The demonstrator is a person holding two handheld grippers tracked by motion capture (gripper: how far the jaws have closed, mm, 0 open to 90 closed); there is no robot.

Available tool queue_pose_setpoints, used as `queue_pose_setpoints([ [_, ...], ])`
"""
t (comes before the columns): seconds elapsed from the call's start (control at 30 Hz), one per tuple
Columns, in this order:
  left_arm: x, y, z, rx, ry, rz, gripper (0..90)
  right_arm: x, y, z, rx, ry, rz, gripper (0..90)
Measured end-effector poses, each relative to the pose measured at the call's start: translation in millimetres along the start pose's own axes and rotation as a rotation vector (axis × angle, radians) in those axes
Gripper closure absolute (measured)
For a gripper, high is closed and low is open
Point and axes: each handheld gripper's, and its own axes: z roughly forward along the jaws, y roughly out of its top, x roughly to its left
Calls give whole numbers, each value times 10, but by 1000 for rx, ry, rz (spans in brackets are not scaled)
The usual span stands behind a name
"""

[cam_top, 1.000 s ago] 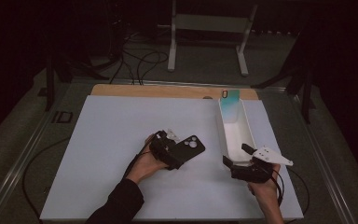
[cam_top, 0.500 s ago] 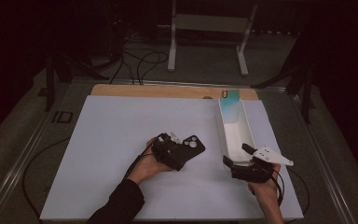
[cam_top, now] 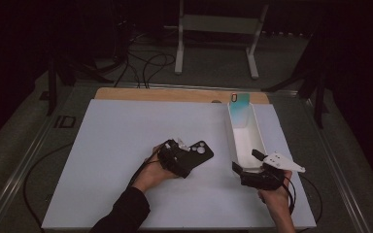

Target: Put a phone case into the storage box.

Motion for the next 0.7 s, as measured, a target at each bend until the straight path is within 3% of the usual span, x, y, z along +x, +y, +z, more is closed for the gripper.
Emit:
queue_pose_setpoints([
  [0.17, -1, -11, -14, -10, 2, 7, 154, 0, 5, 4, 6, 2, 1, 78],
  [0.33, 31, -16, -40, -27, 4, -21, 165, 0, 13, 7, 5, 3, 3, 78],
  [0.7, 61, -33, -259, -117, 20, -68, 163, -20, 50, -8, 11, -1, 21, 78],
])
